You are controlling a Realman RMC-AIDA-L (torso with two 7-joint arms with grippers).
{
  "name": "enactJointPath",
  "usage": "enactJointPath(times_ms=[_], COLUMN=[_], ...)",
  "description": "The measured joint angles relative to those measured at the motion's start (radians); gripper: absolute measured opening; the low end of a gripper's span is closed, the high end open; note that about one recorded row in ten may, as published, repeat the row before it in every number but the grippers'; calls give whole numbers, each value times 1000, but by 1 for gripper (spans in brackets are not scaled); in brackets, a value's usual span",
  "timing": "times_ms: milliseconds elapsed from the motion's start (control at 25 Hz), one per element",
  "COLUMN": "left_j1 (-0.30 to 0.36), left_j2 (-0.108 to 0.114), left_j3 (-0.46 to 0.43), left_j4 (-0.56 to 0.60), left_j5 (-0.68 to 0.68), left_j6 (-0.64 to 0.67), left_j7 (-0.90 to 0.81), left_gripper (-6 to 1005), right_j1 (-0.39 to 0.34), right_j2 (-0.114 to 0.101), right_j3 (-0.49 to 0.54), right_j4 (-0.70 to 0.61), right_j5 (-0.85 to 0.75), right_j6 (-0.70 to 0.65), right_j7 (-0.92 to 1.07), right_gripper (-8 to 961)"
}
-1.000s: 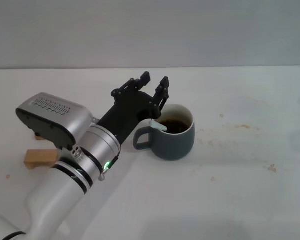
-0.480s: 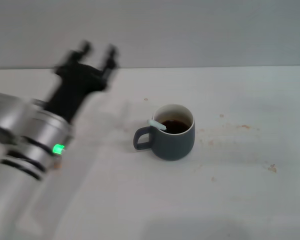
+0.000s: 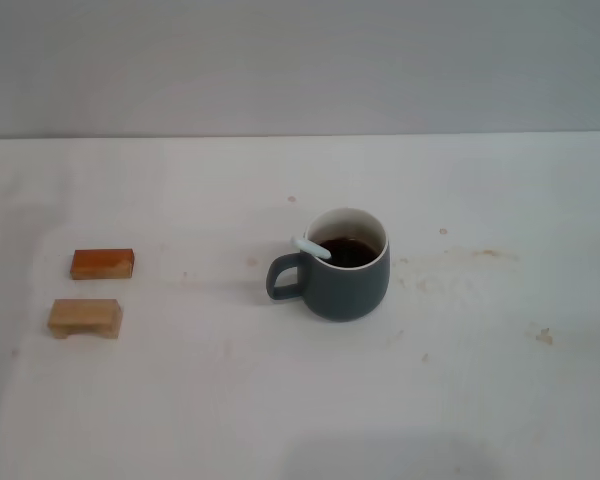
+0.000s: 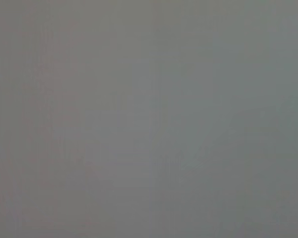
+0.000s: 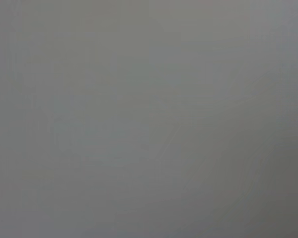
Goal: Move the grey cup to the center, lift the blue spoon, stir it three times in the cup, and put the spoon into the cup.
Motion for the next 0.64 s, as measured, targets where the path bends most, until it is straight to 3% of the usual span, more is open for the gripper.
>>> enactJointPath(times_ms=[360, 640], left_j1=[-62, -59], left_j2=[24, 33], left_j3=[-250, -300], left_j4=[261, 288], left_j5=[8, 9], left_j6=[-9, -11], left_j7=[14, 19], left_gripper=[578, 579], right_j1=[-26, -25], right_j2=[3, 6], right_j3=[97, 56], right_j4=[-197, -255], right_j5=[166, 239], right_j6=[-178, -264], right_j7=[1, 3], right_gripper=[68, 68])
